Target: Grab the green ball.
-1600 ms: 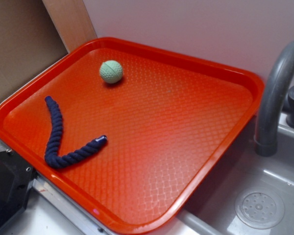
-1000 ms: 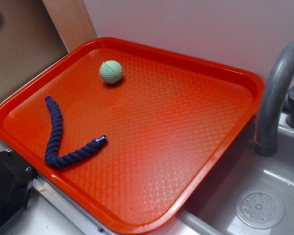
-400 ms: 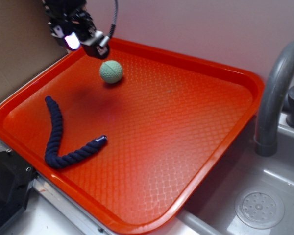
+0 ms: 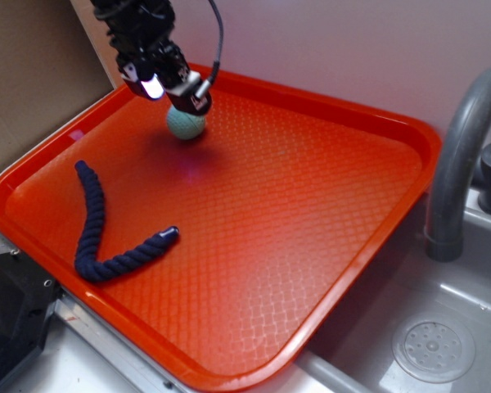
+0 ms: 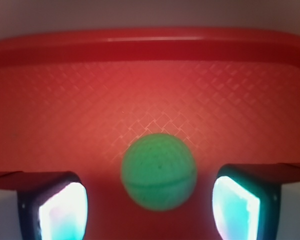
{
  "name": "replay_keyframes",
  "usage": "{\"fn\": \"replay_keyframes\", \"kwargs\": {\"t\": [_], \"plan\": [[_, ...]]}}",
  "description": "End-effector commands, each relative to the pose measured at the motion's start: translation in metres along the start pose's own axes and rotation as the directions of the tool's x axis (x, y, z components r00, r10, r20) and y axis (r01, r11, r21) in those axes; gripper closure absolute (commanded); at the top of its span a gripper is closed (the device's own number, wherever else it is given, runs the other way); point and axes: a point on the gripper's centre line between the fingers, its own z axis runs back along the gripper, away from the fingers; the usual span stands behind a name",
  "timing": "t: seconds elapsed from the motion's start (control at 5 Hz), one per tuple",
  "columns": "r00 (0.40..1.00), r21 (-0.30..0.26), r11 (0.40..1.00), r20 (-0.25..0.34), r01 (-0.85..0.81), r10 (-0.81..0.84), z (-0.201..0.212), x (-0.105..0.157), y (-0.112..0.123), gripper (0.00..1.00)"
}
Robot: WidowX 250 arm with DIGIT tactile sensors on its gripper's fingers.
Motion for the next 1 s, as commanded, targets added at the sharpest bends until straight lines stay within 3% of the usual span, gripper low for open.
{"fn": "replay_keyframes", "kwargs": {"t": [0.0,0.2,0.8], "plan": [[0.999,0.014,0.999,0.013,0.049,-0.049,-0.021,-0.003,0.007,0.00],[1.000,0.025,0.999,-0.022,0.023,-0.022,-0.027,-0.014,-0.002,1.00],[0.997,0.054,0.996,-0.032,0.069,-0.068,-0.029,-0.019,-0.003,1.00]]}}
